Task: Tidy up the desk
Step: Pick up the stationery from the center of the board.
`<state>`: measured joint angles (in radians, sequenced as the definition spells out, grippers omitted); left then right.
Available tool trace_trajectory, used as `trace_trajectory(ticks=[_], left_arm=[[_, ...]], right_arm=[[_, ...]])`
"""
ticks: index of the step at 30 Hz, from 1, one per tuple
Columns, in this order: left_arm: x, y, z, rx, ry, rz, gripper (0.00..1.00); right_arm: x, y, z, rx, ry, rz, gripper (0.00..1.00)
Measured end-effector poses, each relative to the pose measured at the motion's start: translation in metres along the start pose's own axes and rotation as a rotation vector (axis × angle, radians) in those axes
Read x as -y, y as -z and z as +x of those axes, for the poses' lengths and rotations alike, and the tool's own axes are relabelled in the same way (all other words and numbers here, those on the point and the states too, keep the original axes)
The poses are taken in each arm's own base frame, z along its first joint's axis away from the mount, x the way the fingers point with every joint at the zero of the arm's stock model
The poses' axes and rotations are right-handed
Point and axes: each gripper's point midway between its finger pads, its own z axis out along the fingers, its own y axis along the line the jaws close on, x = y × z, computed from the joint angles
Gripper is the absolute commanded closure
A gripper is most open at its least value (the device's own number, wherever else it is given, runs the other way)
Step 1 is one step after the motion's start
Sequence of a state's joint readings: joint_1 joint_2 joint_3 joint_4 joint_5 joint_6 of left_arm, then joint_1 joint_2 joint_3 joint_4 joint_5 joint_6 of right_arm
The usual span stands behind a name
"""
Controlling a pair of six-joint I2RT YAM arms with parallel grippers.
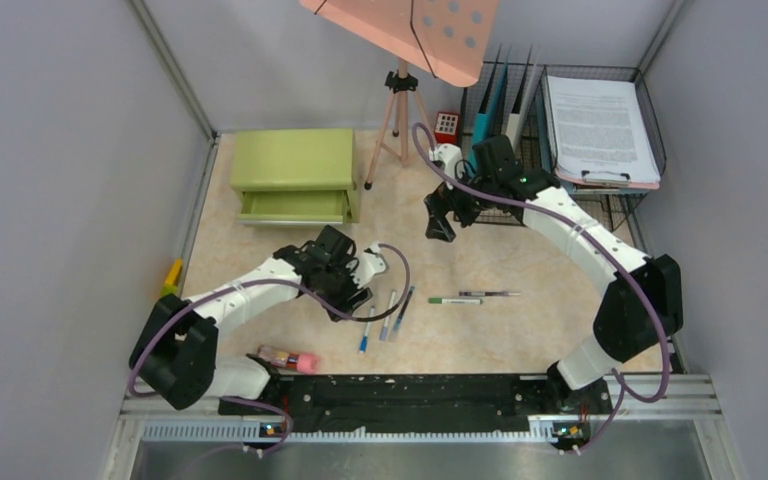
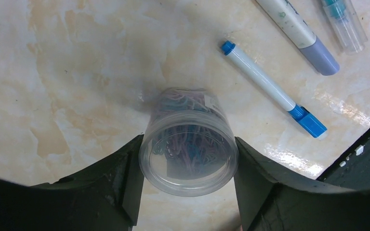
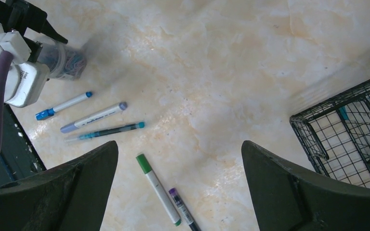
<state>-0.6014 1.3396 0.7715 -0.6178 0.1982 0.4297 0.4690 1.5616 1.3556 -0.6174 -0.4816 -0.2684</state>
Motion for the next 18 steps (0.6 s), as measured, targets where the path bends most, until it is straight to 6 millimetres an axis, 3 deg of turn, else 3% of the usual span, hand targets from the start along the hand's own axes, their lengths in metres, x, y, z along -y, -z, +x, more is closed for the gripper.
trace_trajectory(ticks=[3,7,12,18], left_arm=[[0.003,0.003,0.001,-0.001,-0.012,0.012,0.67],[0.012,0.028,-0.004,0.012,-0.062,0.053,0.74],[0.005,0.087,-0.047,0.141,-0.141,-0.005,0.74],[-0.029,0.143,-0.083,0.251,-0.134,-0.178,0.76]], right_arm=[[0.0,0.001,0.002,-0.002,-0.003,0.0,0.03],[-0.001,0.002,0.001,0.003,-0.005,-0.002,0.03],[-0.002,0.006,-0.002,0.014,-0.003,0.001,0.03],[-0.002,0.009,-0.004,0.023,-0.003,0.007,0.03]])
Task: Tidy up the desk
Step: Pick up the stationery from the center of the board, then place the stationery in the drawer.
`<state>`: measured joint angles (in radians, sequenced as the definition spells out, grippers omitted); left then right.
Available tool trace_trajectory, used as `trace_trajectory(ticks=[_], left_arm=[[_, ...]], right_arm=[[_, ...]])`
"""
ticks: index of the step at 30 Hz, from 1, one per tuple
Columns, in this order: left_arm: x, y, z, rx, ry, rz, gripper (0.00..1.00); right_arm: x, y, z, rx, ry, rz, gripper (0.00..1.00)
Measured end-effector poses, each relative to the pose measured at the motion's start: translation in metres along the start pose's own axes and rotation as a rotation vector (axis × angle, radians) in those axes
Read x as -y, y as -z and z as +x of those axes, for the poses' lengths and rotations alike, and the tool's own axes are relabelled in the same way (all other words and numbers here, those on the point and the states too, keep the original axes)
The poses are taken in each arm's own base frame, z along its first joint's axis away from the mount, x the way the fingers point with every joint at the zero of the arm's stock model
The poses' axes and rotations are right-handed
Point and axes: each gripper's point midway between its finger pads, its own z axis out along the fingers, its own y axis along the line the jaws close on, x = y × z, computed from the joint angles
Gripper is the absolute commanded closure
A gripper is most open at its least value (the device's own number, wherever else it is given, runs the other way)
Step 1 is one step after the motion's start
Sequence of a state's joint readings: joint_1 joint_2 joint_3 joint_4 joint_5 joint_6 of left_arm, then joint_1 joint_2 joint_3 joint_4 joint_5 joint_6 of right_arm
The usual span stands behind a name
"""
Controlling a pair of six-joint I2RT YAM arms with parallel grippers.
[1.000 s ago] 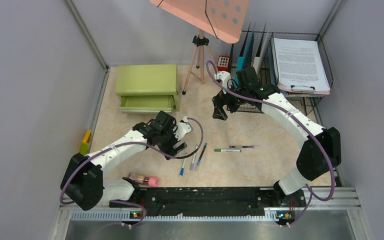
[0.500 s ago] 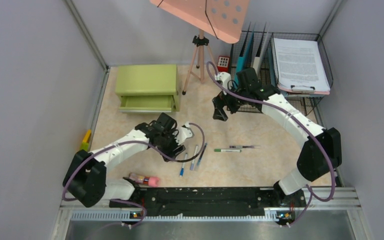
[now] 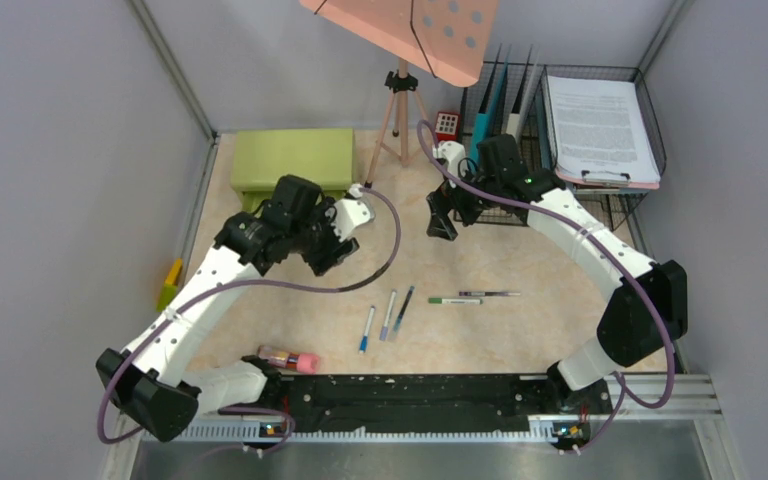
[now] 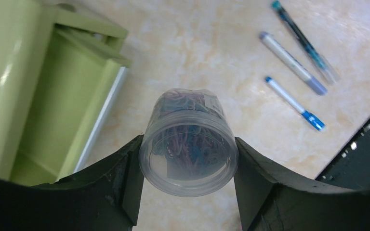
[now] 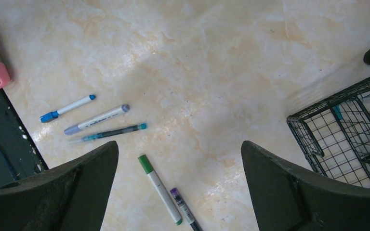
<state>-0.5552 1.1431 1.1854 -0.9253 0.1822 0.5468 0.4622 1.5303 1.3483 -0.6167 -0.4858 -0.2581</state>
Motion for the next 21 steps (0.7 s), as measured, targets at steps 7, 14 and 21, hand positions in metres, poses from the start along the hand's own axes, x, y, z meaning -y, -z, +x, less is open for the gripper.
trace_trajectory(ticks=[7,14,21], left_arm=[[-0.076,0.003,-0.01,-0.028,0.19,-0.189,0.76],[-0.123,-0.008,-0.011,-0.029,0.334,-0.309,0.77],[-0.143,-0.016,-0.009,0.003,0.402,-0.422,0.77]], right_arm=[[0.0,0.001,-0.001,0.003,0.001,0.003,0.04],[0.0,0.003,-0.002,0.009,0.004,0.005,0.04],[0.0,0.003,-0.003,0.012,0.006,0.006,0.04]])
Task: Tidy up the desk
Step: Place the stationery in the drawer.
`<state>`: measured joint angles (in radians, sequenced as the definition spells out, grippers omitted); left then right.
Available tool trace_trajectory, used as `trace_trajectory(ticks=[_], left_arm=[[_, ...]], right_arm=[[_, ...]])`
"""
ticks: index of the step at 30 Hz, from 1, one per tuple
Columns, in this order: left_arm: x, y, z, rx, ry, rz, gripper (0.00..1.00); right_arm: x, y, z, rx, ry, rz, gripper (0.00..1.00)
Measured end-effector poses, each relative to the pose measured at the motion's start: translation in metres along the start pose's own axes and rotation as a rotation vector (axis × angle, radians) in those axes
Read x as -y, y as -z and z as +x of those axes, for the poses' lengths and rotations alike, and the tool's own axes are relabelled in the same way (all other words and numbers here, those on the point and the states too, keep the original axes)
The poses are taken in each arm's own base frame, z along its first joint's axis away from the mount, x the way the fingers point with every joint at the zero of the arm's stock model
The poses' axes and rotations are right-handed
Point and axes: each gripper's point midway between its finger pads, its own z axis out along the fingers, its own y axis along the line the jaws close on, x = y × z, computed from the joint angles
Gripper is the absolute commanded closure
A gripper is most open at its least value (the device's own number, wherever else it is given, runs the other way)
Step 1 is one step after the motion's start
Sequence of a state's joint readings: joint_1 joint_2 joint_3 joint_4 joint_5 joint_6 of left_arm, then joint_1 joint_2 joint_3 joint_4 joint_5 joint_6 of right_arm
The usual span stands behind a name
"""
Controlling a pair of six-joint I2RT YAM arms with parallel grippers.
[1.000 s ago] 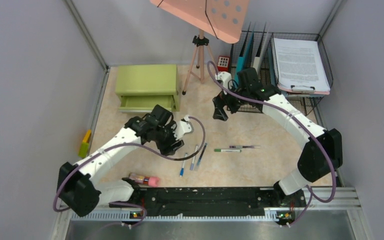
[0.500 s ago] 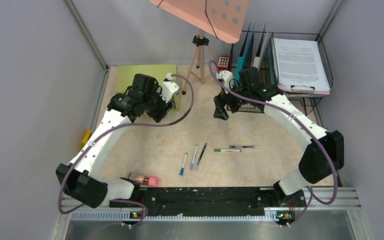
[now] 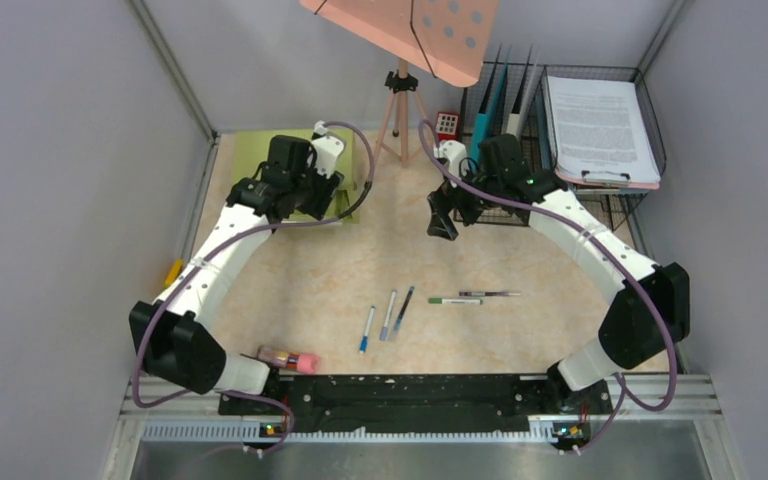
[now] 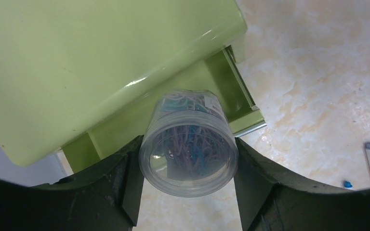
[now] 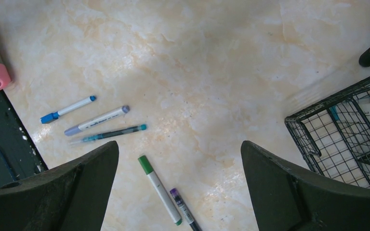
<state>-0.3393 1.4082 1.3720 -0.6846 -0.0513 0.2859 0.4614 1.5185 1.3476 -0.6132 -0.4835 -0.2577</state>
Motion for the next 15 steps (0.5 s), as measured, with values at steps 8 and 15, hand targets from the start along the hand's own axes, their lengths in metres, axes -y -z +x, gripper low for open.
trace_trajectory(ticks=[8,15], left_arm=[[0.005,-0.018,0.033,-0.015,0.037,-0.039,0.78],[0.004,-0.019,0.03,0.049,0.057,-0.059,0.79]], right_arm=[[0.0,0.0,0.004,-0.006,-0.005,0.0,0.04],[0.002,0.0,0.004,-0.006,-0.008,0.002,0.04]])
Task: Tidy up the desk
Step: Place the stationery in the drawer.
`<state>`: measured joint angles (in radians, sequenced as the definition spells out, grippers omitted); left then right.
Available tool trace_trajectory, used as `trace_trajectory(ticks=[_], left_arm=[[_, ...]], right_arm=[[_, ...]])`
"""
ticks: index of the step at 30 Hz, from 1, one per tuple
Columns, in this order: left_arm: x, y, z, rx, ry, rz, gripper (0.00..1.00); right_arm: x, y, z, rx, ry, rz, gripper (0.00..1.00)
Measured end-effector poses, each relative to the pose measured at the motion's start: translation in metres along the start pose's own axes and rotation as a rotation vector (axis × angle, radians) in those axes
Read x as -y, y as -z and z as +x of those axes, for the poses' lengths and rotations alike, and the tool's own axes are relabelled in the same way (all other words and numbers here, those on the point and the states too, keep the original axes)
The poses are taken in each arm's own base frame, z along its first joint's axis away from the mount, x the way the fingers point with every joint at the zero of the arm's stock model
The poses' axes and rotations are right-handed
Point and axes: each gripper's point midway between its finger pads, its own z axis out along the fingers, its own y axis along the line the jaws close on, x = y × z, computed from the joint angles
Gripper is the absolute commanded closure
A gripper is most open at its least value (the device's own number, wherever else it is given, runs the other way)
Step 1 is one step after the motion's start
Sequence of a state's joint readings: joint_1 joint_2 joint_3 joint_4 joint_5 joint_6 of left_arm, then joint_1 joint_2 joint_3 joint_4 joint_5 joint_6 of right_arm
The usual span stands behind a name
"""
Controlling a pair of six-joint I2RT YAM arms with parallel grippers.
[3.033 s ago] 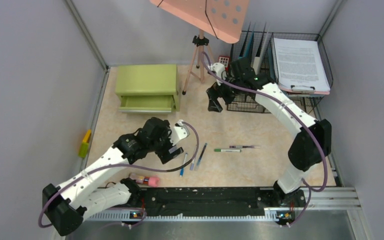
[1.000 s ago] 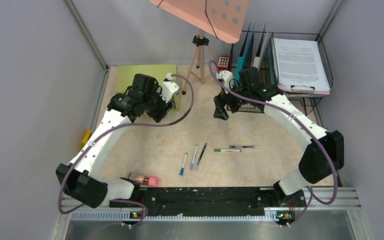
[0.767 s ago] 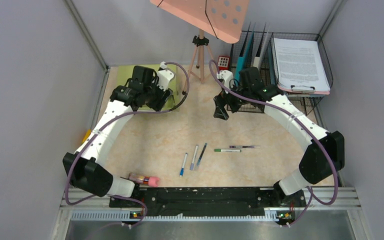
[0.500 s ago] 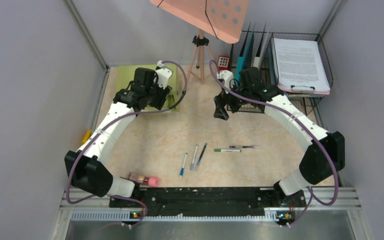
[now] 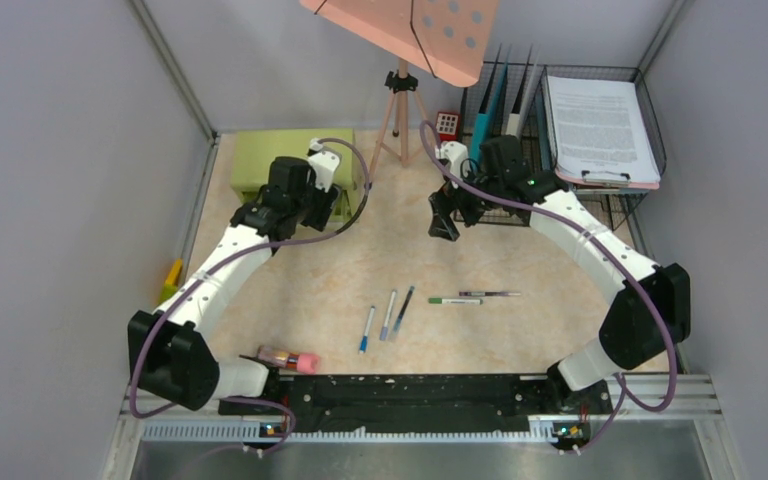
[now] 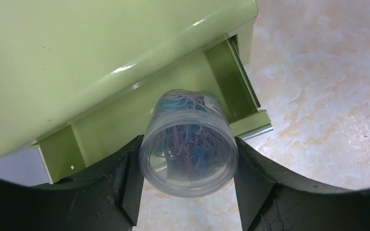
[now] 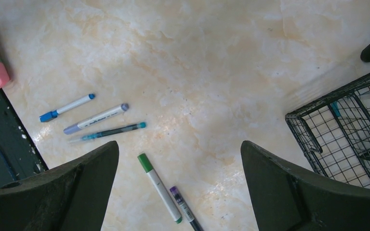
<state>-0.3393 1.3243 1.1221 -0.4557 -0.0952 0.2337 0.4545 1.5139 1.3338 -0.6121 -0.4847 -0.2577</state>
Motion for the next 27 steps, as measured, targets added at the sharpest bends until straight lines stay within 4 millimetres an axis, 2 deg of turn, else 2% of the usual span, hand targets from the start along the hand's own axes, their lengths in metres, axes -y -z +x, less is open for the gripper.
trace_trajectory(ticks=[14,18,27], left_arm=[[-0.004,0.007,-0.013,0.101,0.038,-0.032,0.81],[-0.001,-0.002,-0.001,0.103,0.037,-0.035,0.82],[-0.003,-0.01,0.002,0.17,0.037,-0.07,0.82]], right_arm=[[-0.001,-0.001,0.006,-0.007,-0.004,-0.004,0.04],[-0.001,-0.002,0.008,-0.012,-0.007,-0.006,0.04],[-0.001,-0.002,0.008,-0.012,-0.007,-0.006,0.04]])
